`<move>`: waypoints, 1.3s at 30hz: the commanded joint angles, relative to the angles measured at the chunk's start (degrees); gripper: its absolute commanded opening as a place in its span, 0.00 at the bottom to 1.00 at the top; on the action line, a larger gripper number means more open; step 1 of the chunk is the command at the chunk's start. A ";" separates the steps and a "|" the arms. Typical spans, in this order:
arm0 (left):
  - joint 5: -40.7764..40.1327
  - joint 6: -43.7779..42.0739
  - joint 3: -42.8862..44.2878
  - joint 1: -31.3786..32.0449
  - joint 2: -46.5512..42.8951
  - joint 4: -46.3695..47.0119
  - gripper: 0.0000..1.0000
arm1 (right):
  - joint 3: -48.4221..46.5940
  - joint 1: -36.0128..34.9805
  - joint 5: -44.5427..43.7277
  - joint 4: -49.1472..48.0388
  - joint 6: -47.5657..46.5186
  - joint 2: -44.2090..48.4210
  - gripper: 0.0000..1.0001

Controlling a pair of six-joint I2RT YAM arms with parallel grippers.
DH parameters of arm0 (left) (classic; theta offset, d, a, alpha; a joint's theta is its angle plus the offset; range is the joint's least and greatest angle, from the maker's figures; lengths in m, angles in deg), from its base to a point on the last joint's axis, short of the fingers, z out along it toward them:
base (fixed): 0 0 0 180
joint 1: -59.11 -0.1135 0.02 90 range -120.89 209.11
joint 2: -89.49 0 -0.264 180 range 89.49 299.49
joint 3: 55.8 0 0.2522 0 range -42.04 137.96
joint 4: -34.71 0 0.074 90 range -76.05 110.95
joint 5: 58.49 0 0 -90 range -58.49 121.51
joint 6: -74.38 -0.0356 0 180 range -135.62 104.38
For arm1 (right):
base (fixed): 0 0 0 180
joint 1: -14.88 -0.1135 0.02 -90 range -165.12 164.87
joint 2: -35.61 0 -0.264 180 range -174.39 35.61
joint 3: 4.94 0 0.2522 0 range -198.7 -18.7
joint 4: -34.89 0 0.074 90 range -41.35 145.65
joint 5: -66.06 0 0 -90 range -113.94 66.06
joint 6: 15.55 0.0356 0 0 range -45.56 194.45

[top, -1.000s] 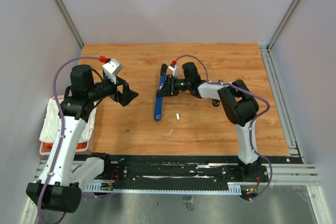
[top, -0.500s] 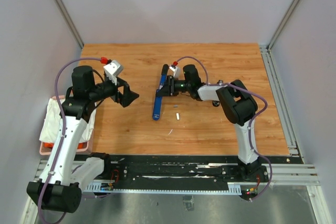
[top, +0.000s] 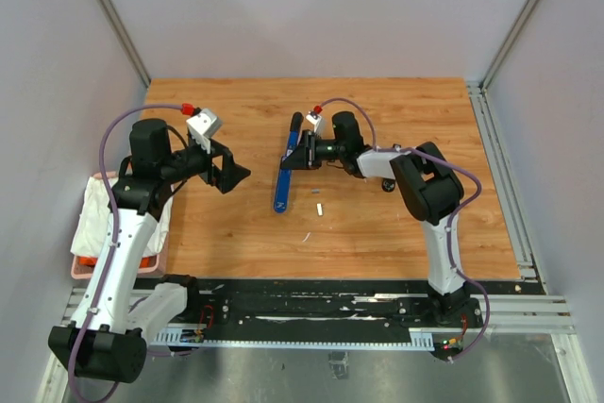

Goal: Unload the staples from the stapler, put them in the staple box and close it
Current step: Unload the staple at the center of the board.

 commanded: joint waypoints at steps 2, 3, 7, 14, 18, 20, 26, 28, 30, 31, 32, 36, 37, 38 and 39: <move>1.36 0.47 -0.79 -0.36 -0.72 1.77 0.98 | 0.87 0.76 4.49 -17.56 16.66 4.66 0.13; 1.37 0.55 -0.85 -0.36 -0.72 1.85 0.98 | 0.57 0.80 4.77 -17.93 17.56 4.65 0.13; 1.51 0.64 -0.87 -0.36 -0.72 1.82 0.98 | 1.10 0.78 5.24 -22.24 21.37 4.17 0.14; -0.19 -5.11 -4.00 -0.27 0.40 1.24 0.98 | 1.92 3.12 1.77 -21.91 28.88 5.95 0.14; -0.79 -6.11 -6.46 -0.27 2.40 3.39 0.98 | 3.98 4.72 -1.50 -19.96 30.80 9.68 0.14; -0.68 -6.68 -6.87 0.08 3.65 4.38 0.98 | 4.33 5.35 -2.75 -12.12 28.86 12.53 0.15; -7.37 -8.32 -6.69 4.87 5.65 6.97 0.98 | 5.93 5.50 -6.40 -1.29 21.17 13.74 0.13; -7.63 -8.01 -6.17 6.43 6.90 6.61 0.98 | 5.61 5.42 -6.60 0.70 19.57 13.29 0.12; -7.55 -7.70 -5.59 7.70 8.03 6.24 0.98 | 5.65 5.41 -6.96 0.97 18.42 13.29 0.11; -7.50 -7.54 -5.18 8.25 8.63 5.96 0.98 | 5.49 5.37 -7.14 1.33 17.68 13.45 0.11; -7.38 -7.39 -4.40 8.74 9.32 5.41 0.98 | 5.35 5.22 -7.25 1.98 16.79 13.69 0.11; -8.42 -4.44 -0.24 10.19 12.97 4.12 0.98 | 4.72 4.06 -7.68 3.43 14.75 14.85 0.10; -9.02 -2.74 0.55 10.53 14.12 4.53 0.98 | 4.26 3.64 -7.56 3.80 14.27 15.10 0.10; -9.70 -1.12 1.33 10.80 15.20 4.94 0.98 | 3.77 3.25 -7.39 4.28 13.79 15.31 0.10; -10.00 0.33 2.08 11.14 16.28 5.36 0.98 | 3.14 2.79 -7.28 4.86 13.39 15.53 0.10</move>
